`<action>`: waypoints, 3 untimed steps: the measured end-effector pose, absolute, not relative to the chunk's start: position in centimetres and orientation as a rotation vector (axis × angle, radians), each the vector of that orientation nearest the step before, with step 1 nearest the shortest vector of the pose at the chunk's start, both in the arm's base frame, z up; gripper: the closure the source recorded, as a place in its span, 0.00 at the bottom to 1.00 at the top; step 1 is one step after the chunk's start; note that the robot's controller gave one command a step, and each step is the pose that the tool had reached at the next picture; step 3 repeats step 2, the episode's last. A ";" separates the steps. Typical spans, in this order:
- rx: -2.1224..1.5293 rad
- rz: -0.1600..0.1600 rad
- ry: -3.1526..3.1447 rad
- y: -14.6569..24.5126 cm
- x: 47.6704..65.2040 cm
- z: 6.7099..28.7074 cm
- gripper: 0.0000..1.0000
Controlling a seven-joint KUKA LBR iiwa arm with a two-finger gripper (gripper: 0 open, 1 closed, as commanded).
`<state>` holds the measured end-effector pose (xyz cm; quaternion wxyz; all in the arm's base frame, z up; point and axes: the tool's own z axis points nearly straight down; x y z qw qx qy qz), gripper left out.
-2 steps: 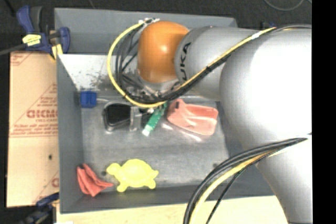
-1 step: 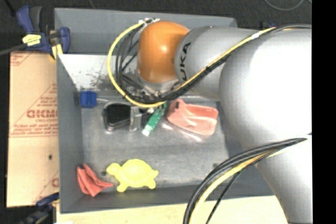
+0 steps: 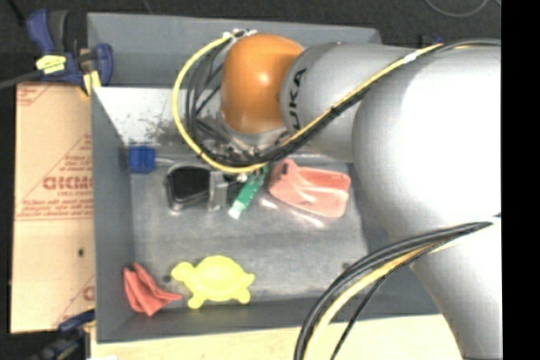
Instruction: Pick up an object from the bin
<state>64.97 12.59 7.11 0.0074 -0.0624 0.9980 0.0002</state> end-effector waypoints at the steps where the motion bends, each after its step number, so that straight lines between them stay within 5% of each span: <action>1: -0.194 0.001 3.121 12.6 65.0 7.1 1.00; 3: -0.192 0.001 3.121 12.6 65.0 7.1 1.00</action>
Offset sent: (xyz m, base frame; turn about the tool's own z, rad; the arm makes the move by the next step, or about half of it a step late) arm 0.0000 0.0000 0.0000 0.0000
